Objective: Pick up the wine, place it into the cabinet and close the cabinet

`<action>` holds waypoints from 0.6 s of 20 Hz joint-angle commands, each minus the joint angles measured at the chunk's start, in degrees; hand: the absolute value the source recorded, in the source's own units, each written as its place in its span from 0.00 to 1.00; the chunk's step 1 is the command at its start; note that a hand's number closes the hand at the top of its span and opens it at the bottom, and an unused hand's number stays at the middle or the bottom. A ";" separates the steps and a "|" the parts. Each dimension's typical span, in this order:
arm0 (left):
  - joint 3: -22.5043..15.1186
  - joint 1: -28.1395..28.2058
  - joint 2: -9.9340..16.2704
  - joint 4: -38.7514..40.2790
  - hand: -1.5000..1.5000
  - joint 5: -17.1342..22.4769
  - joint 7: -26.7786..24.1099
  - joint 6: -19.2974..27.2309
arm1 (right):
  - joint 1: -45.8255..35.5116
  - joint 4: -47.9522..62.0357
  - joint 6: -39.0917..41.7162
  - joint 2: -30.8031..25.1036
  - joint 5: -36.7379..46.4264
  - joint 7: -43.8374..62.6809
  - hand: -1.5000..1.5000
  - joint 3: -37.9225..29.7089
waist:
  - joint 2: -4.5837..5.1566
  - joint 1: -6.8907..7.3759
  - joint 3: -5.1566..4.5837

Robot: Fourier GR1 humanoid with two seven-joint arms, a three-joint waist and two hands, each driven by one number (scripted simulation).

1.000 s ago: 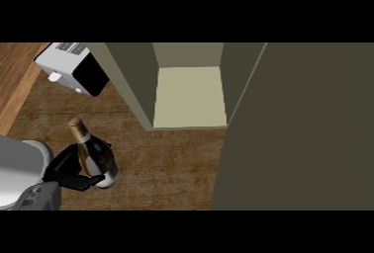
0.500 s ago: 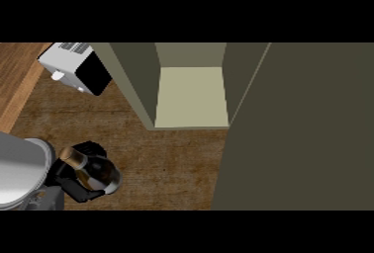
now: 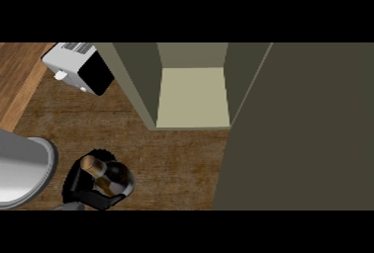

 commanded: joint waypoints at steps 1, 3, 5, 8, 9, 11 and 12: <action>-3.13 3.75 -4.74 -6.08 1.00 0.26 1.45 0.31 | 3.04 -11.60 -0.20 -2.32 4.31 5.21 0.00 0.11 | 0.09 0.04 -0.09; -3.67 5.99 -4.47 -12.07 1.00 1.93 4.34 -1.07 | 2.74 -11.91 0.10 -2.66 3.43 4.25 0.00 -1.33 | 0.07 0.27 -0.06; -4.46 3.39 -6.52 -14.33 1.00 1.88 7.57 1.68 | 3.04 -12.01 -0.88 -2.62 4.69 4.30 0.00 0.32 | 0.03 -0.18 -0.08; -9.94 10.18 -6.93 -22.62 1.00 3.24 10.59 3.01 | 4.11 -10.45 -1.82 -2.07 6.00 1.69 0.00 2.75 | -0.04 0.03 -0.05; -12.08 10.92 -6.96 -22.26 1.00 3.53 7.59 4.40 | 6.76 -11.99 -0.04 -4.72 2.33 -0.44 0.00 -0.06 | 0.11 -0.14 -0.02; -14.93 11.89 -7.00 -26.36 1.00 4.70 10.39 5.27 | 5.07 -11.47 -1.41 -3.46 4.34 1.24 0.00 0.88 | 0.03 -0.03 -0.07; -15.24 10.92 -7.01 -30.07 1.00 5.51 15.47 6.71 | 2.34 -10.90 -1.78 -2.67 3.51 3.24 0.00 -0.26 | 0.03 0.20 -0.09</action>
